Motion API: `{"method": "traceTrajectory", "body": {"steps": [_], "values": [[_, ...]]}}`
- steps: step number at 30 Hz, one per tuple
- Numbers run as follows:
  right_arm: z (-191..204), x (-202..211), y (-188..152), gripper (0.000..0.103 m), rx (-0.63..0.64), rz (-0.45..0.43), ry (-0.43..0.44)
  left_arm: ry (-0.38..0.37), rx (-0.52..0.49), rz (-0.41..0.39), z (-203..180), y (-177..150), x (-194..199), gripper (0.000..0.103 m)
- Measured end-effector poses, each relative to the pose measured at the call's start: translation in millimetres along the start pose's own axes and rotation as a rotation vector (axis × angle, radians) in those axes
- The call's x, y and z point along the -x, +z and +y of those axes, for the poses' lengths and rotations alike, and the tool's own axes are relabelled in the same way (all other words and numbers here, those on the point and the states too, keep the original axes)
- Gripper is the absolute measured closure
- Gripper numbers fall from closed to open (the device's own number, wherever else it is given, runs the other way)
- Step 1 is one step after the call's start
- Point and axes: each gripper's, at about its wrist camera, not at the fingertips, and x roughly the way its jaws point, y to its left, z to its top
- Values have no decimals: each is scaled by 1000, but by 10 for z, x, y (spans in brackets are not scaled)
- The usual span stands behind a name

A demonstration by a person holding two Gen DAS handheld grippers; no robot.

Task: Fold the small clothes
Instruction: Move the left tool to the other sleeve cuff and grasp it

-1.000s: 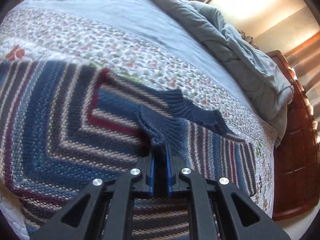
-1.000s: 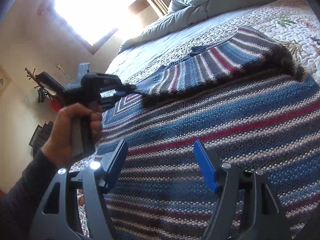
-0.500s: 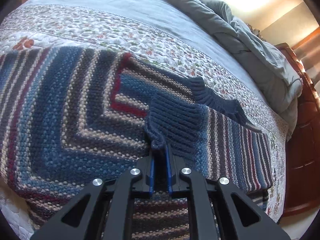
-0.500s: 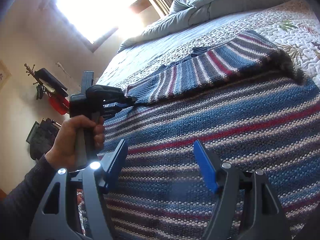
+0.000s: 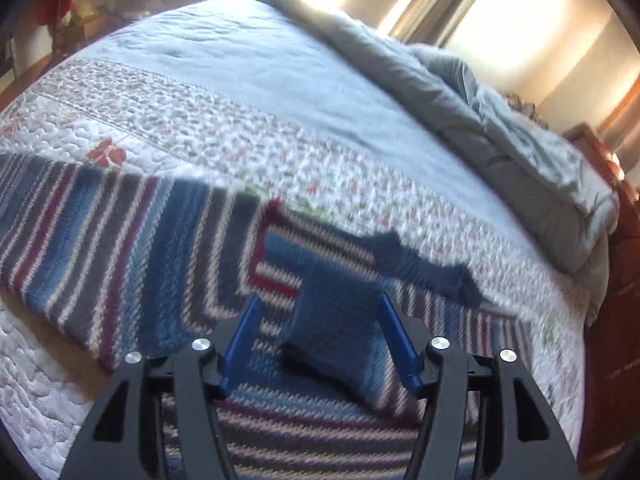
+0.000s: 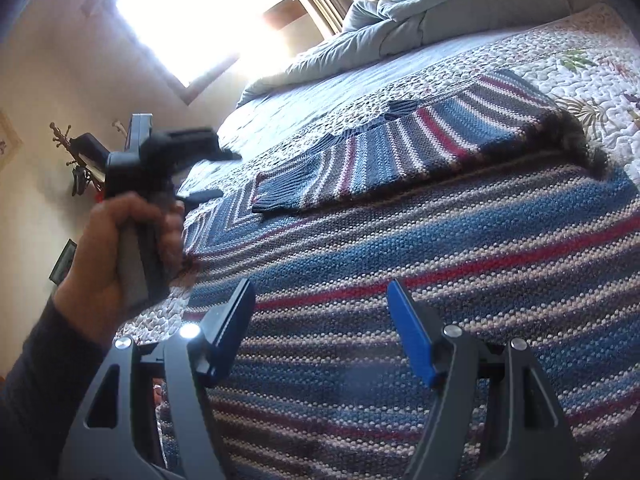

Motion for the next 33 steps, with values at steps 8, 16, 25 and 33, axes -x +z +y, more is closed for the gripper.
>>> {"method": "traceTrajectory", "body": {"steps": [8,16,25,33], "values": [[-19,-28,13,34,0,6,-7,-205,7,208,-30,-45,-720,37],[32,-50,14,32,28,4,-22,-224,-11,153,409,-31,-243,26],[114,-79,-30,31,60,8,-35,-114,68,48,1506,51,581,8],[150,-143,-64,29,75,20,-47,-9,371,-42,2847,375,823,8]]}}
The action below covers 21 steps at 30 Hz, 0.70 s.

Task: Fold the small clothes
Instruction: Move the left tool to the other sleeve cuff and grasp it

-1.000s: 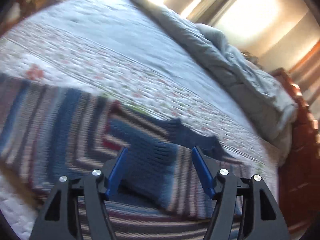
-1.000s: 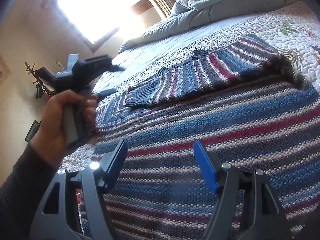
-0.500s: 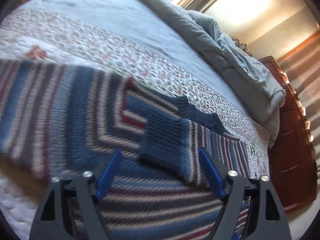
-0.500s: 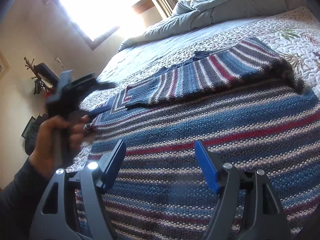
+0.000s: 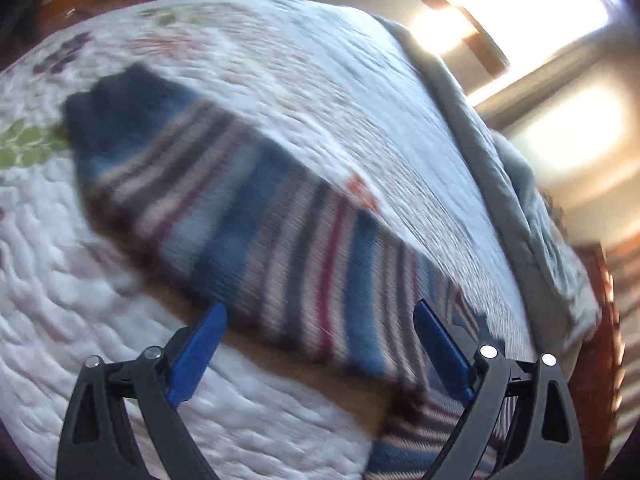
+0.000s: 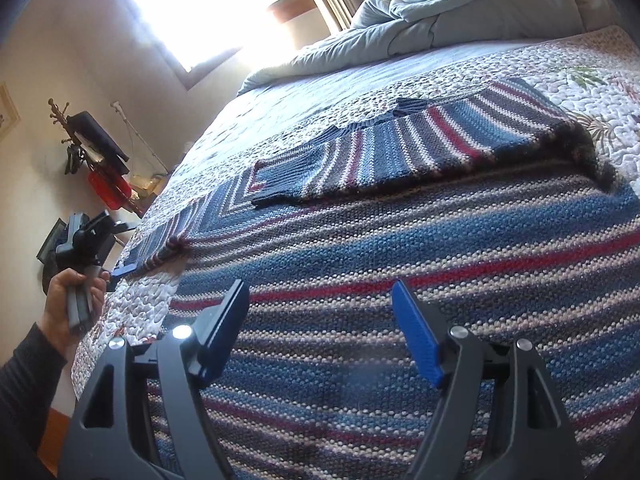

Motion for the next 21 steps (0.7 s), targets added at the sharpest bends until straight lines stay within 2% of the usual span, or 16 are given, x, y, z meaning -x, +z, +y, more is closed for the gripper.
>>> {"method": "traceTrajectory", "body": {"steps": [3,6,8,12,21], "values": [[23,-58,-22,29,12,14,-11,33,85,-47,392,263,78,8],[54,-112,-41,29,25,24,-18,14,151,-76,658,399,135,8],[59,-145,-53,29,25,31,-19,42,157,-79,764,438,147,8],[71,-213,-77,29,29,48,-26,14,171,-72,1006,509,131,8],[62,-299,-122,29,42,69,-46,13,158,-194,1176,846,43,10]]}}
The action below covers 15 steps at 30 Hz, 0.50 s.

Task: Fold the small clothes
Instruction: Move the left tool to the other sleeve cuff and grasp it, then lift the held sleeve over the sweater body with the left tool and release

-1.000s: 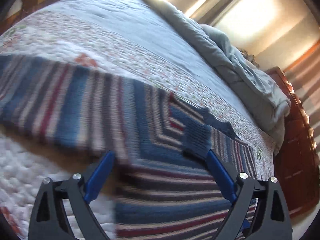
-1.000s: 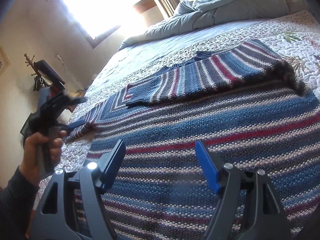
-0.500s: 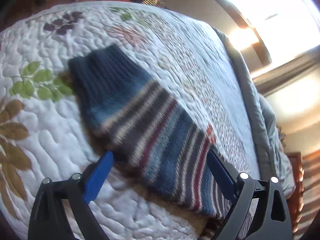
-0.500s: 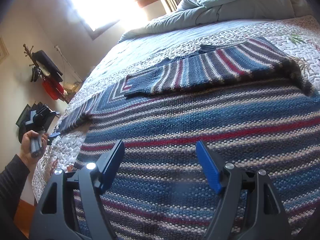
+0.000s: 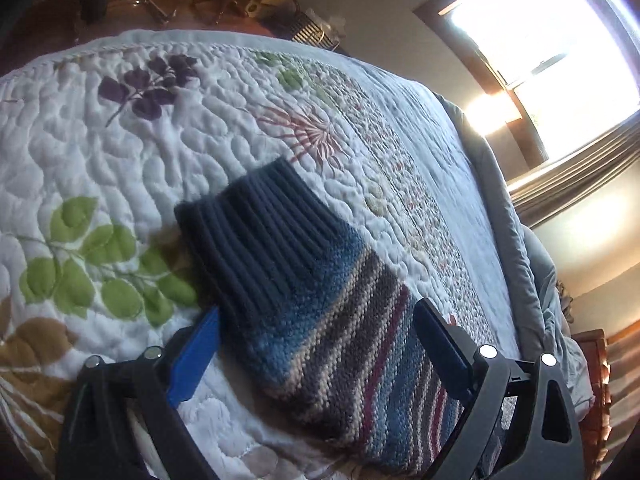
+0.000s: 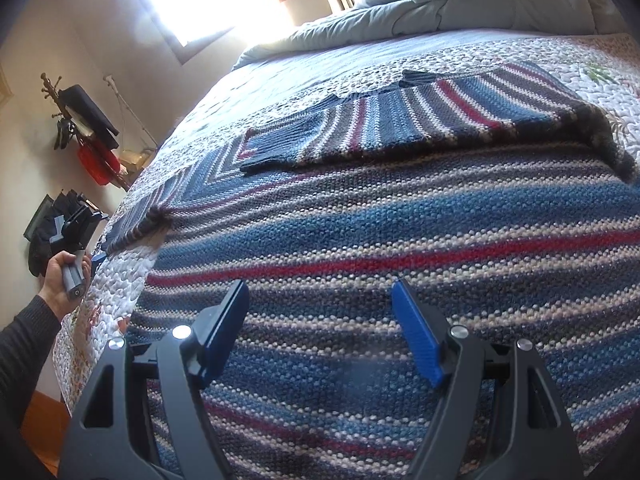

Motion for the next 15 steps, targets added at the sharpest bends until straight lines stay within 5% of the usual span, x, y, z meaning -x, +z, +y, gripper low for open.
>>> {"method": "traceTrajectory", "body": {"steps": [2,4,6,11,15], "values": [[1,-15,11,29,0,1,-3,22,-25,-10,-16,-16,16,21],[6,-20,8,29,5,1,-3,66,-56,22,-30,-35,-37,69],[11,-16,3,29,9,2,-3,84,-50,22,0,-50,-17,87],[-11,14,15,29,-1,-2,3,50,-83,-56,-216,-64,276,94],[-30,74,36,29,-14,-10,23,-34,-188,-100,-852,-163,641,95]]}}
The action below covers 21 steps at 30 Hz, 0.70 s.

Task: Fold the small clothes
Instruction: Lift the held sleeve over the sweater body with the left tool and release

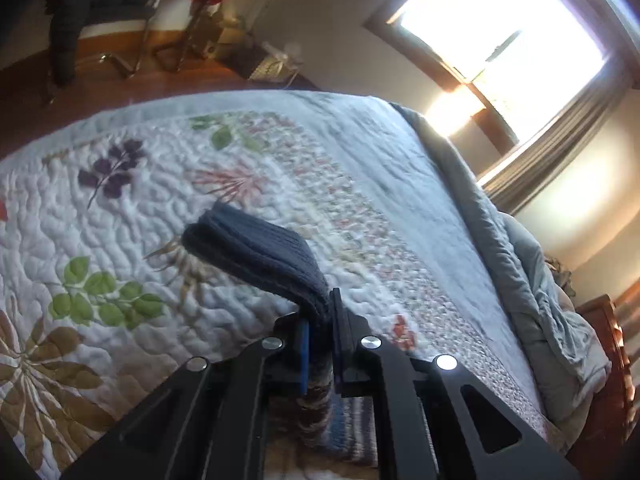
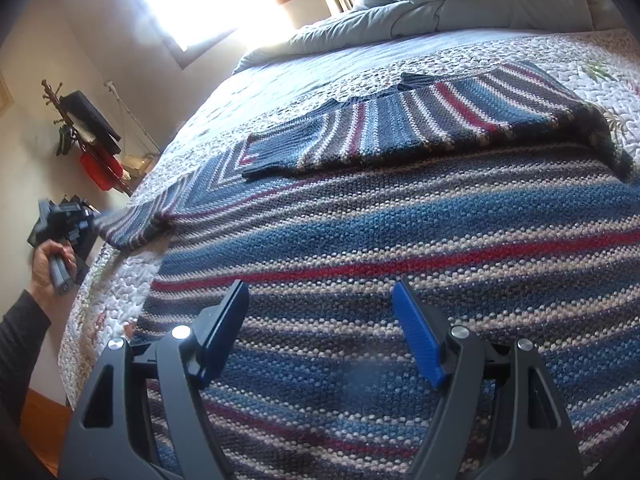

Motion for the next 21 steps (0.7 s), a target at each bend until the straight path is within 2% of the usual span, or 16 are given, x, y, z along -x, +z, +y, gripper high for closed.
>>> {"method": "traceTrajectory", "body": {"steps": [5,11,15,21], "values": [[-18,75,20,29,-10,-10,17,-111,-133,-20,-954,9,301,95],[-93,170,57,29,-31,-24,28,-212,-313,5,-2133,-267,469,95],[-187,247,83,29,-52,-35,31,-252,-391,32,-2688,-565,469,95],[-352,396,130,29,-73,-58,35,-251,-498,67,-3197,-1060,298,95]]}}
